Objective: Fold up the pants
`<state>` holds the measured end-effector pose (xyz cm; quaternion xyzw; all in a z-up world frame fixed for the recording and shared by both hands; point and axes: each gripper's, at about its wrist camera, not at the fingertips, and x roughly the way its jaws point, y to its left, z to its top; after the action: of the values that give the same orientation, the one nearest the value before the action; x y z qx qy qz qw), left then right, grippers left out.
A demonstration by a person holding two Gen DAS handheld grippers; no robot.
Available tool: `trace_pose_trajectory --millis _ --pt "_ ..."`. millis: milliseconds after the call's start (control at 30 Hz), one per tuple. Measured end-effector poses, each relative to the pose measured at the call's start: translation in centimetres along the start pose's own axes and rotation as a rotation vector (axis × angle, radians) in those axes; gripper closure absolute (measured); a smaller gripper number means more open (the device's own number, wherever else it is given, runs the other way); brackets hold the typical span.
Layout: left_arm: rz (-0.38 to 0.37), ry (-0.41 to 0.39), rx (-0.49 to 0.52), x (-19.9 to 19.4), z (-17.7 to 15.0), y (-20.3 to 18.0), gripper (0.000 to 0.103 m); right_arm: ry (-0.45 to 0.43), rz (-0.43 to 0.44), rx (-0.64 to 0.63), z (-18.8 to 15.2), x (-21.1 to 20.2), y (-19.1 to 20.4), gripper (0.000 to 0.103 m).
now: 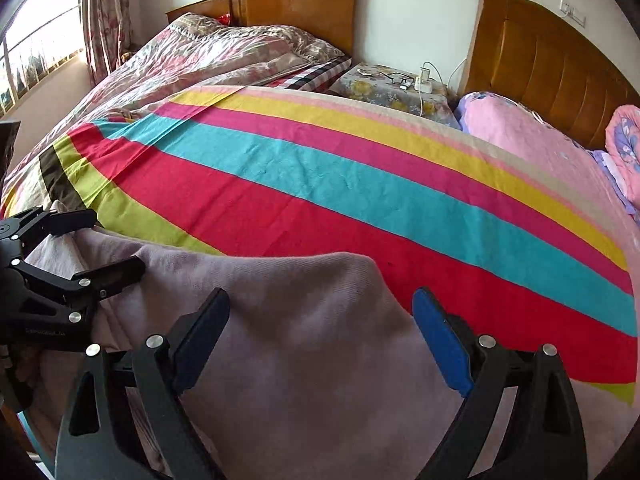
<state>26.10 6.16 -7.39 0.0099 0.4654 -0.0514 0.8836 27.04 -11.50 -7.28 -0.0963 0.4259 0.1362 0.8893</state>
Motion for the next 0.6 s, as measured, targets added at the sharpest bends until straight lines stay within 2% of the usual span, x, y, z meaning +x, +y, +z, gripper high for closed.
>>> trace_pose_trajectory --millis 100,167,233,300,367,467,567,600 --pt "0.017 0.000 0.011 0.1 0.0 -0.2 0.001 0.024 -0.007 -0.056 0.5 1.3 1.2 0.011" --pt "0.014 0.003 0.008 0.1 0.0 -0.2 0.001 0.034 0.001 0.006 0.6 1.4 -0.1 0.010" --pt "0.013 0.002 0.007 0.1 -0.1 -0.2 0.001 0.009 -0.090 0.075 0.4 0.8 -1.9 0.010" --pt "0.011 0.005 0.000 0.2 0.0 -0.1 0.001 0.022 -0.127 0.156 -0.1 0.7 -4.2 0.010" --pt "0.006 0.006 -0.011 0.3 0.0 -0.1 0.001 0.035 -0.121 0.211 -0.6 0.5 -5.7 0.010" --pt "0.004 0.006 -0.014 0.4 0.1 0.0 0.001 0.017 -0.103 0.155 -0.8 -0.4 -4.8 0.010" --pt "0.004 0.006 -0.013 0.4 0.1 0.0 0.001 0.068 -0.078 0.121 -1.5 0.5 -4.6 0.009" --pt "0.004 0.006 -0.013 0.4 0.1 0.0 0.001 0.063 -0.048 0.143 -1.8 0.7 -5.3 0.009"
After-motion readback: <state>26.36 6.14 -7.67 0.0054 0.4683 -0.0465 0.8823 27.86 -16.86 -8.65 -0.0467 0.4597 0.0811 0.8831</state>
